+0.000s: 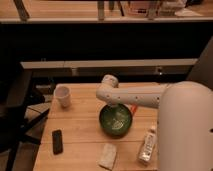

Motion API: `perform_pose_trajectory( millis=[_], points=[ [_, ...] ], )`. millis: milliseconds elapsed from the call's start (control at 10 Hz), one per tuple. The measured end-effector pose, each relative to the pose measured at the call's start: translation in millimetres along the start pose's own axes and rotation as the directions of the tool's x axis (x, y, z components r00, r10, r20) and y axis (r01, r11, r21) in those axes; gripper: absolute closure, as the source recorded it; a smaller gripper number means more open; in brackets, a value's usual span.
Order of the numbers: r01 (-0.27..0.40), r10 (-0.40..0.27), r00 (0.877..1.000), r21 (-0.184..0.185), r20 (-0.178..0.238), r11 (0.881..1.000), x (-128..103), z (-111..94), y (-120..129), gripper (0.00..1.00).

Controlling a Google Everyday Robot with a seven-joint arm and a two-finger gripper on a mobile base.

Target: Drag the ceramic bowl in a circle

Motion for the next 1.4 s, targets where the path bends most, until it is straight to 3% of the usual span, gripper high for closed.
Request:
perform_pose_trajectory(
  millis=[1400],
  points=[
    [0.092, -0.092, 0.995, -0.013, 0.048, 0.996, -5.8, -3.8, -0.3, 0.99]
  ],
)
